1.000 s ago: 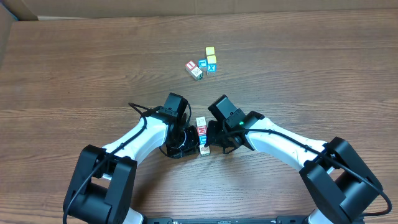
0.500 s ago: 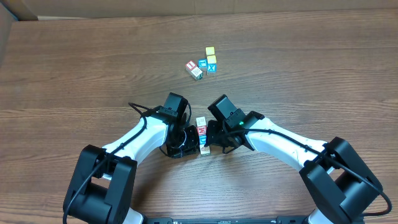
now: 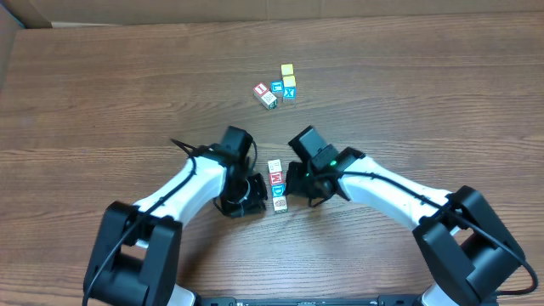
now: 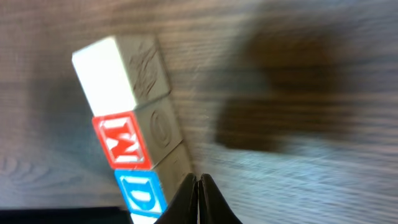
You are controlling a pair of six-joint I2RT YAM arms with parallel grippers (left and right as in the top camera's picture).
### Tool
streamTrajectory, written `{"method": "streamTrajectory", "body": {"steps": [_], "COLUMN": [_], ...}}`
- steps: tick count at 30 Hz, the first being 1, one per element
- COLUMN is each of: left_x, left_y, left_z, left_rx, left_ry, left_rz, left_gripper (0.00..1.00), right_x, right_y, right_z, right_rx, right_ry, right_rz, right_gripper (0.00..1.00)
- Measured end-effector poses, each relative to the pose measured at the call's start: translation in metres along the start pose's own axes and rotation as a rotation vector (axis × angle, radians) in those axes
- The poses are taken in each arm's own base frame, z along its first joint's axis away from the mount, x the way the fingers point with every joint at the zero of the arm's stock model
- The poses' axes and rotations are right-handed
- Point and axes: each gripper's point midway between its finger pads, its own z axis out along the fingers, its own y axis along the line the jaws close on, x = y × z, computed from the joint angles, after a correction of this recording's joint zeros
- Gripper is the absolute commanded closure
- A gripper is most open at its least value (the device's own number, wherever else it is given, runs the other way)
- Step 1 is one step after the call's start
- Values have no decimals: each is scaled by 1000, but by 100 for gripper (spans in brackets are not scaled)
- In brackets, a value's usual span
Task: Flip 4 blocks
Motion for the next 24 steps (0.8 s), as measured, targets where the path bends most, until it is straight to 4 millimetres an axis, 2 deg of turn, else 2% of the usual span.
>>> {"method": "streamTrajectory", "body": {"steps": [5,7,10,14,18,19,23,24], "left_x": [-39,-54,-67,-76,-81,-83,-93,-96], "left_y": [-10,-17,-23,-23,-22,-22,-21,-19], "left_z": [-52,-68,-79,-82,-88,-92,-118,-126], "left_rx": [0,7,5,-12,-31,-35,-90,-111], "left_ry": [-172,-241,-306,-351,-368,-375,-423,-439], "left_rz": [18,42,76,105,147,161,187,188], "left_gripper": [96,96,96,96,94,92,56,49], "right_x": [-24,-27,-11,12,21,19,4,-2], "right_y": [-9,-14,-25,-38,-46,-48,-65,-71], "right_z": [-26,-32,-34,-36,-39,-39,-45,-47], "right_rx": [7,16,62,129,166,167,170,173], "right_ry": [-29,-22,43,127,158,158,149,141], "right_rz": [34,48,64,73,61,49,15,13], "right_gripper": [96,96,96,96,95,93,84,75]}}
